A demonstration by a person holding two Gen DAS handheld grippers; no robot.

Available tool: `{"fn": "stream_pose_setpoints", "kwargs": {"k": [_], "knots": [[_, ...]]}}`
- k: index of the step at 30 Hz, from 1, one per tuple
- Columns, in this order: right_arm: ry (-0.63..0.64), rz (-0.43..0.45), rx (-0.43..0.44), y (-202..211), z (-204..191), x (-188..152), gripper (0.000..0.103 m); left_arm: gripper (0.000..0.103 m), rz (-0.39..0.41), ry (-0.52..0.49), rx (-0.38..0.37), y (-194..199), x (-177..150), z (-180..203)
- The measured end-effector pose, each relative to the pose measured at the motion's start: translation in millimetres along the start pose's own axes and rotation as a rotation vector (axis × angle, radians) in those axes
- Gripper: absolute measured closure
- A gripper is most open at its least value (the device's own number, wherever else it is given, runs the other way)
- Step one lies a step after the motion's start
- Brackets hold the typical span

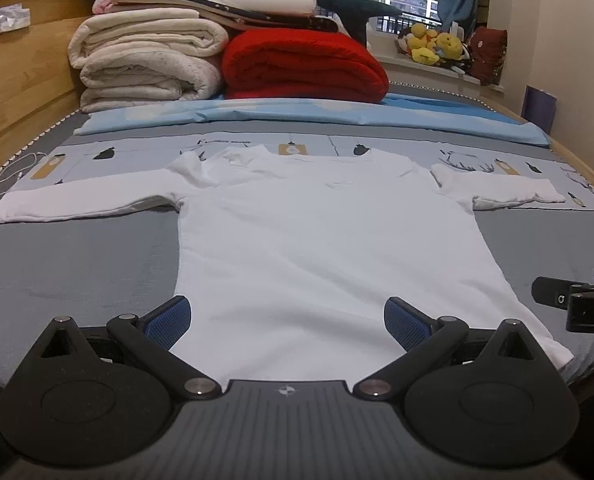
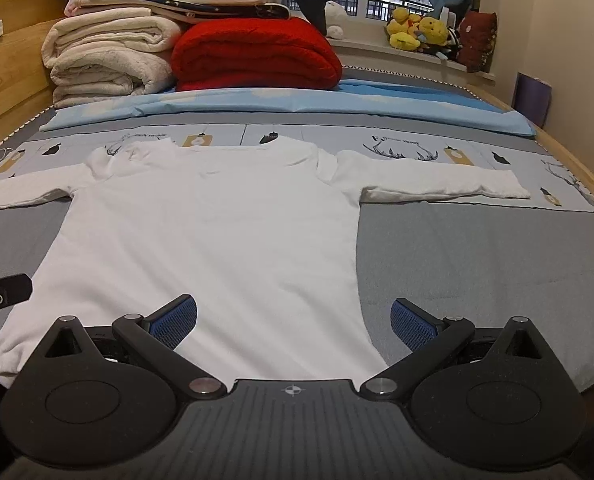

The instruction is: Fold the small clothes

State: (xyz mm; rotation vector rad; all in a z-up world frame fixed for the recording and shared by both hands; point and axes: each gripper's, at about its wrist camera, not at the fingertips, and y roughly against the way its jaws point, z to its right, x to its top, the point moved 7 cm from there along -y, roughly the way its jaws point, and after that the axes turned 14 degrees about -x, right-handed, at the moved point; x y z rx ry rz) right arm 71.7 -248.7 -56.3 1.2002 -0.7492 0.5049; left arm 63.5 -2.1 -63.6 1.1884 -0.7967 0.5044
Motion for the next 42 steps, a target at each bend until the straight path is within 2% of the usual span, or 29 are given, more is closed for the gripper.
{"fn": "stream_pose_setpoints", "kwargs": {"k": [40,42], "knots": [[0.014,0.015,0.012,3.6,-6.1,3.3,0.001,0.000,-0.006,0.015,-0.028,-0.6,2.1,-3.6],[0.008,0.018,0.016,4.1,-5.7,3.9,0.001,0.006,-0.001,0.009,-0.039,0.5,6.4,-7.2]]}}
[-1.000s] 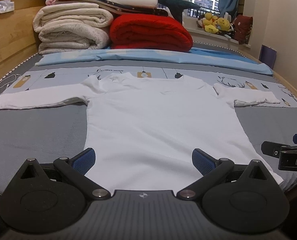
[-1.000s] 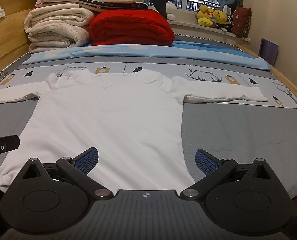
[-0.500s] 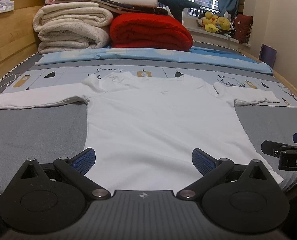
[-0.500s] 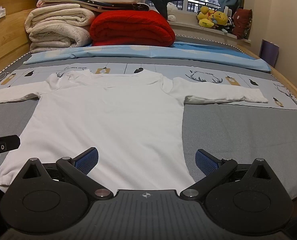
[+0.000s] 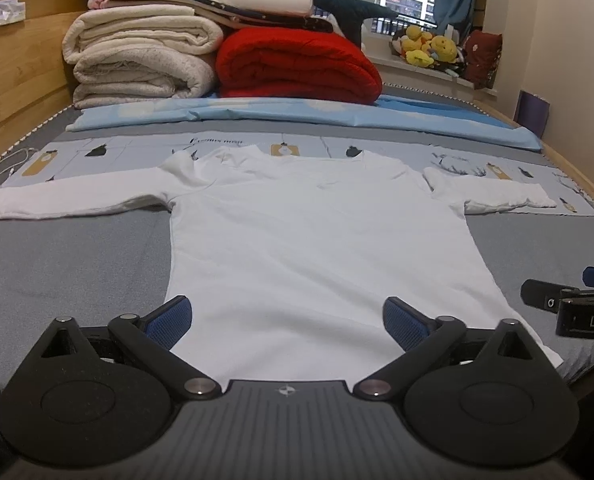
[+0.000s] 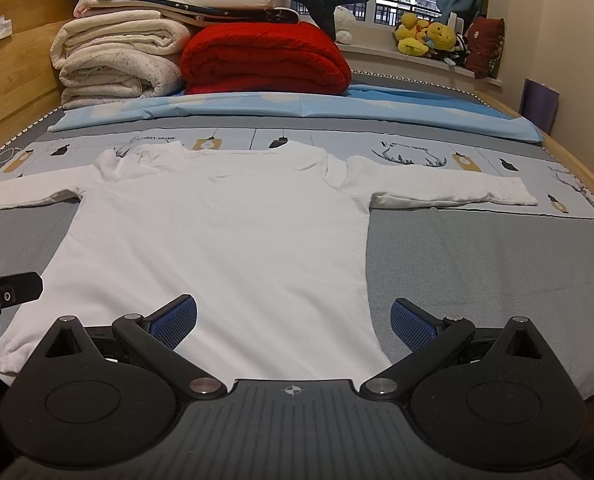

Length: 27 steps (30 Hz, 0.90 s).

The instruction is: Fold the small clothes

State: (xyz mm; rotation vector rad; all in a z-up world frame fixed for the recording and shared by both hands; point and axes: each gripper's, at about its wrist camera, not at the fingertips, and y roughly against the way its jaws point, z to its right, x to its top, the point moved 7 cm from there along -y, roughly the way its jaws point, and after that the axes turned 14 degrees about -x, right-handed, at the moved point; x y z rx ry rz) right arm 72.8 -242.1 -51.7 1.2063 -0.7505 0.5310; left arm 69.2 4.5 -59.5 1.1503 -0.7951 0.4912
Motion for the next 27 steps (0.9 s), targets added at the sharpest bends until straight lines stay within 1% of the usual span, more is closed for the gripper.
{"fn": "stream_pose_setpoints", "kwargs": {"k": [1,3,4,5,6,8,9,11,13,14,15,17,19,21,22,24,26,27], "knots": [[-0.007,0.007,-0.005,0.2,1.6,1.0,0.001,0.010,-0.002,-0.002,0.000,1.1,5.1,-5.0],[-0.033,0.026,-0.026,0.3,8.3,4.3,0.001,0.034,-0.009,0.008,-0.008,4.9,18.8,-21.5],[-0.054,0.032,-0.038,-0.6,13.4,6.6,0.001,0.039,-0.008,0.000,-0.017,6.6,26.7,-30.0],[-0.075,0.031,-0.047,-2.8,18.6,8.2,0.001,0.049,-0.004,-0.028,-0.021,7.3,35.9,-39.4],[-0.090,0.026,-0.051,-5.5,23.3,9.2,0.001,0.055,-0.004,-0.054,-0.018,6.8,43.6,-48.7],[-0.121,0.026,-0.059,-11.2,33.0,11.2,0.004,0.059,-0.024,-0.071,-0.022,1.0,50.4,-68.8],[-0.132,0.028,-0.068,-13.7,37.2,11.4,0.005,0.062,-0.047,-0.047,-0.029,-4.6,48.6,-81.9],[-0.150,0.011,-0.092,-22.7,46.0,8.8,0.005,0.063,-0.113,0.023,-0.006,-17.5,34.2,-106.2],[-0.175,-0.045,-0.093,-33.9,52.1,4.4,0.005,0.063,-0.224,0.134,0.029,-31.1,8.7,-126.8],[-0.185,-0.072,-0.091,-39.2,54.8,1.6,0.005,0.063,-0.298,0.200,0.028,-38.8,-6.1,-133.5],[-0.194,-0.098,-0.096,-44.8,57.5,-1.5,0.005,0.063,-0.347,0.245,0.023,-43.0,-15.6,-138.1],[-0.206,-0.153,-0.126,-55.6,62.8,-9.7,0.005,0.063,-0.406,0.304,0.027,-48.7,-29.1,-143.5],[-0.220,-0.199,-0.148,-64.5,66.9,-17.4,0.005,0.063,-0.437,0.320,0.013,-51.7,-34.8,-143.6],[-0.236,-0.242,-0.156,-71.3,68.5,-23.6,0.005,0.062,-0.425,0.295,-0.004,-50.0,-31.3,-138.4],[-0.243,-0.258,-0.158,-73.0,68.5,-26.0,0.005,0.063,-0.419,0.273,-0.031,-48.8,-27.9,-133.3],[-0.255,-0.280,-0.155,-74.8,67.8,-29.3,0.005,0.062,-0.413,0.237,-0.120,-48.1,-27.7,-116.5],[-0.250,-0.285,-0.145,-74.7,65.1,-30.2,0.006,0.061,-0.450,0.213,-0.202,-50.2,-32.6,-100.1],[-0.242,-0.286,-0.138,-74.4,62.6,-30.2,0.006,0.061,-0.481,0.189,-0.226,-53.4,-37.6,-93.3]]}}
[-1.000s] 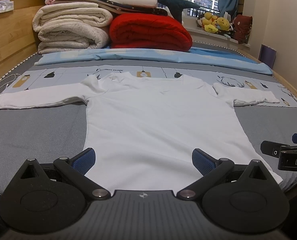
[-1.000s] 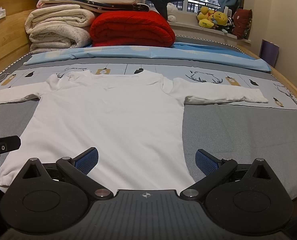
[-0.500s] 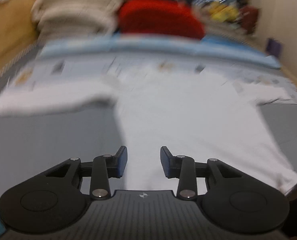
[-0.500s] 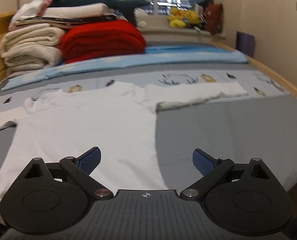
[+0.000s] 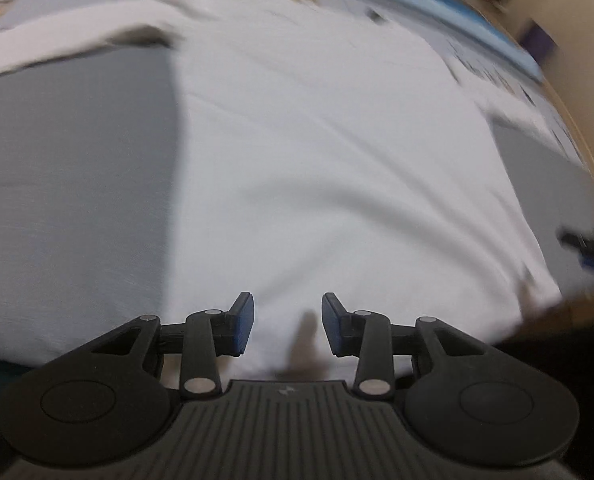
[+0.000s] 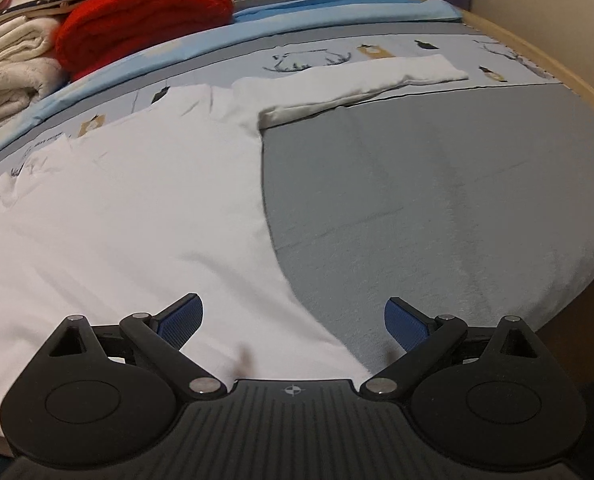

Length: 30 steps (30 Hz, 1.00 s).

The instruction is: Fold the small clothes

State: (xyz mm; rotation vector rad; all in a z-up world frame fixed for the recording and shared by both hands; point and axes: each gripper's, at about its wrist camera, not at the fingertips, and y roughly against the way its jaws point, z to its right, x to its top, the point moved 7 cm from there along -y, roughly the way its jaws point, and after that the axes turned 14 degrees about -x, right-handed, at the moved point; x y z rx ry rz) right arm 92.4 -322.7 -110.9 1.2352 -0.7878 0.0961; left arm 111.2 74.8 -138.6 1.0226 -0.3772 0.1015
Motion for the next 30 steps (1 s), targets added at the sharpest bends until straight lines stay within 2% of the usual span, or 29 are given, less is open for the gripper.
{"fn": "stream_pose_setpoints", "kwargs": {"k": [2,4,6,9,12,15,16,17,18,20,22,26,28,29,30], "knots": [[0.021,-0.006,0.013,1.0,-5.1,-2.4,0.006,0.061,-0.062,-0.055,0.034,-15.5,-12.0,6.8],[0.034,-0.016,0.025,1.2,-9.3,-3.8,0.008,0.072,-0.095,-0.112,0.096,-23.2,-18.0,6.9],[0.041,-0.023,0.032,1.6,-10.6,-5.2,0.010,0.099,-0.092,-0.177,0.125,-20.5,-17.0,9.4],[0.033,-0.034,0.041,1.0,-9.4,-5.2,0.010,0.100,-0.090,-0.165,0.075,-10.9,-19.6,6.7],[0.025,-0.055,0.066,0.1,-9.4,-6.7,0.010,0.100,-0.113,-0.185,0.103,-2.7,-25.0,-1.2],[0.038,-0.085,0.047,-4.7,-10.0,-11.7,0.010,0.101,-0.155,-0.145,0.083,-1.6,-35.8,-10.5],[0.044,-0.101,0.033,-7.7,-9.8,-14.6,0.010,0.098,-0.154,-0.122,0.068,-1.8,-34.5,-11.8],[0.050,-0.121,0.016,-11.1,-9.2,-17.4,0.010,0.090,-0.128,-0.095,0.052,1.2,-30.1,-13.4],[0.055,-0.140,-0.004,-14.5,-8.2,-20.3,0.010,0.075,-0.077,-0.063,0.035,7.7,-22.9,-15.1],[0.055,-0.166,-0.041,-20.1,-5.3,-23.9,0.010,0.060,0.019,-0.010,0.024,20.7,-8.1,-22.1],[0.046,-0.175,-0.069,-23.2,-1.4,-25.2,0.011,0.060,0.062,0.046,0.070,26.3,-1.2,-34.5],[0.028,-0.189,-0.109,-27.2,6.9,-26.8,0.016,0.063,-0.014,0.125,0.162,10.2,-7.6,-59.8],[0.016,-0.205,-0.125,-30.6,11.7,-27.6,0.020,0.074,-0.045,0.103,0.161,1.8,-10.8,-58.4],[0.008,-0.214,-0.130,-32.0,13.7,-28.5,0.025,0.090,-0.054,0.074,0.167,0.7,-11.1,-55.9],[-0.001,-0.223,-0.133,-33.3,15.7,-29.5,0.027,0.097,-0.057,0.051,0.183,1.6,-12.0,-54.7]]}}
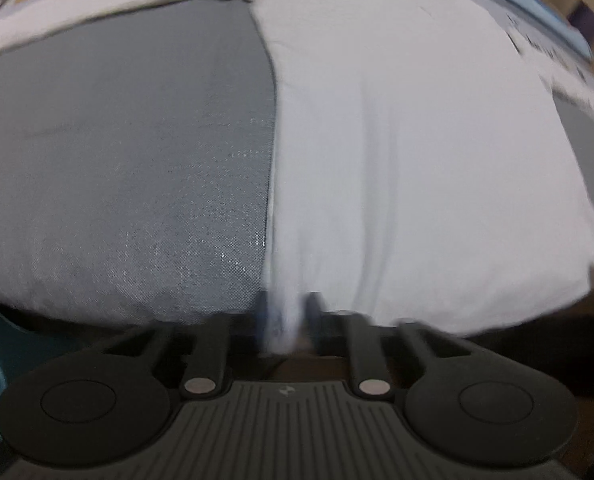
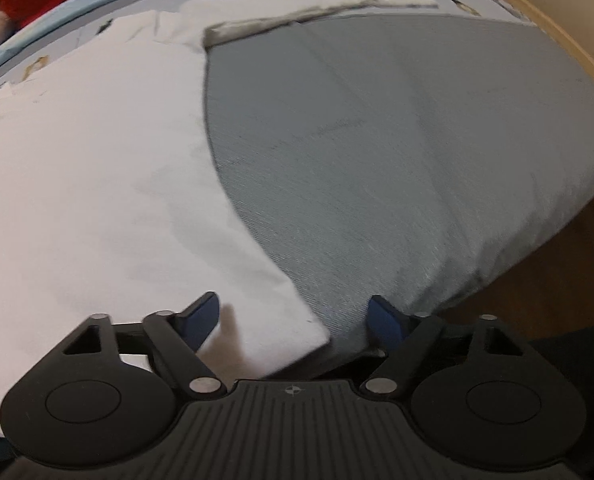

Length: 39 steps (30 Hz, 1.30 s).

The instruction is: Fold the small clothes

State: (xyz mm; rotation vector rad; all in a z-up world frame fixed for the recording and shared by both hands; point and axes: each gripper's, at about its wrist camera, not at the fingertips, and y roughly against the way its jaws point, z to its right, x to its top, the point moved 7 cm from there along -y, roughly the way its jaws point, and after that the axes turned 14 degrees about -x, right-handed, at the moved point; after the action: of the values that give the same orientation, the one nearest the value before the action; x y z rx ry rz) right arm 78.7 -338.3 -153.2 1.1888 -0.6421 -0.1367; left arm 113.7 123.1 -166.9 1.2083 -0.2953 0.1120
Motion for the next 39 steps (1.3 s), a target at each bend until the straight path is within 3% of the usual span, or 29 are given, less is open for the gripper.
{"fn": "stream_pose_setpoints", "kwargs": {"k": [3,4,5,8,10,13,15,18,21,24,26,29,31,39], "knots": [[-0.017,-0.025,-0.002,-4.1,3.4,-0.8,0.050,0.097,0.025,0.039,0.033,8.2,-4.1,-11.3],[-0.018,-0.029,-0.011,-5.3,4.8,-1.5,0.066,0.097,0.027,0.042,0.034,9.0,-3.7,-12.2],[-0.018,-0.032,-0.024,-6.4,7.1,-2.3,0.076,0.097,0.025,0.038,0.030,8.4,-5.5,-10.1],[-0.029,-0.035,-0.014,-7.4,10.9,-1.7,0.081,0.094,0.031,0.000,0.030,5.0,-0.6,-0.5],[-0.032,-0.017,-0.030,-4.7,14.5,-0.2,0.081,0.094,0.084,-0.040,0.040,11.9,6.4,5.1],[-0.086,0.000,-0.005,1.7,19.8,4.0,0.081,0.094,0.142,-0.058,-0.016,17.6,16.3,15.8],[-0.093,0.015,0.028,6.2,18.6,6.2,0.077,0.094,0.114,-0.046,-0.032,11.8,15.0,16.8],[-0.039,0.006,0.023,3.5,11.8,3.1,0.072,0.094,-0.015,0.017,0.016,-12.3,5.2,-0.3],[-0.018,-0.054,-0.027,-7.5,14.1,-3.2,0.071,0.089,0.035,0.003,0.001,-5.5,12.7,3.9],[-0.043,0.021,-0.004,5.6,14.2,8.4,0.068,0.074,0.083,-0.008,-0.022,-0.8,21.2,9.1],[-0.009,0.047,0.002,9.0,9.0,10.5,0.062,0.072,0.052,0.005,-0.017,-9.0,22.6,7.5],[0.025,-0.042,-0.013,-4.3,5.4,-2.0,0.062,0.072,0.028,-0.011,0.006,-17.9,30.1,8.0],[-0.005,-0.035,-0.005,-0.9,8.9,0.1,0.062,0.072,0.097,-0.032,-0.014,-12.3,41.2,16.9],[-0.022,0.314,0.114,68.1,-2.7,27.8,0.062,0.071,0.399,-0.094,-0.030,27.6,92.6,48.2]]}}
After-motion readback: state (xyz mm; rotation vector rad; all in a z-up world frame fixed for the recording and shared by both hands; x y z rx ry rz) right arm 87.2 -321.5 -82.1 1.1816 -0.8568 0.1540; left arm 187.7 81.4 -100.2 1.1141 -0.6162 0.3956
